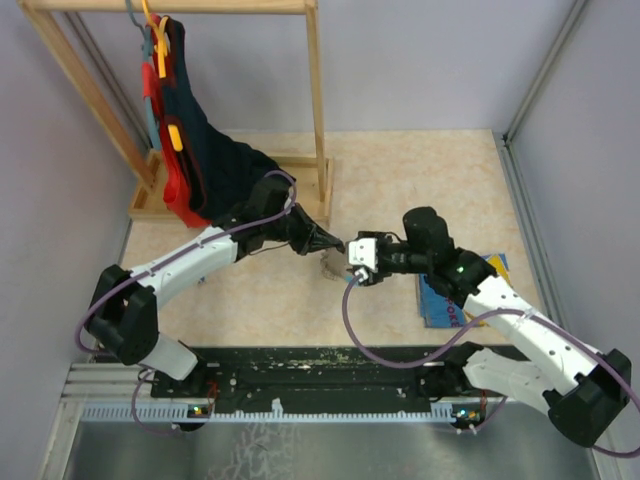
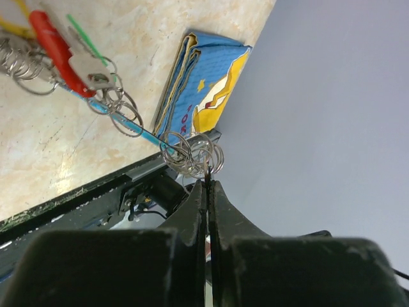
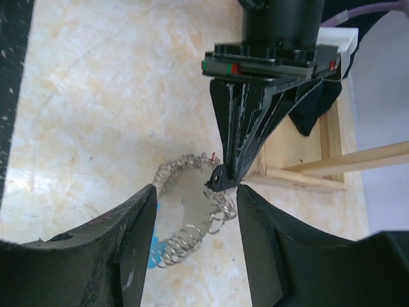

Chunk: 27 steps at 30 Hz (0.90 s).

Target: Remove the keys from the keyring

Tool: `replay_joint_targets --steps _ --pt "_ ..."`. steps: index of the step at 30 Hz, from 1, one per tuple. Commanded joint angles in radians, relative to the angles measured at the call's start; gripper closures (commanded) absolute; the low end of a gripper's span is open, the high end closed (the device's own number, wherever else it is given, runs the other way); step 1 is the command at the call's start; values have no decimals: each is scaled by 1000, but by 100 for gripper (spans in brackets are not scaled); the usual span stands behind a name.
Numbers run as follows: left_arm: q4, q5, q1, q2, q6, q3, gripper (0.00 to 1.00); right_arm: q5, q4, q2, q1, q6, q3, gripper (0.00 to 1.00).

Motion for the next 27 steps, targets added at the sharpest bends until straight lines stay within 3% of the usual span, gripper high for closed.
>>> replay_joint_targets --steps 1,11,18,27 --pt "-12 8 -4 -34 -38 29 100 210 104 -11 66 -46 -33 46" --pt "-7 17 -8 -31 -47 35 100 443 266 41 181 -33 -95 50" --pt "0 30 -9 -20 -46 40 100 493 311 73 209 -32 -110 62" --pt "4 36 -12 -24 -51 40 100 583 347 122 248 -68 -126 70"
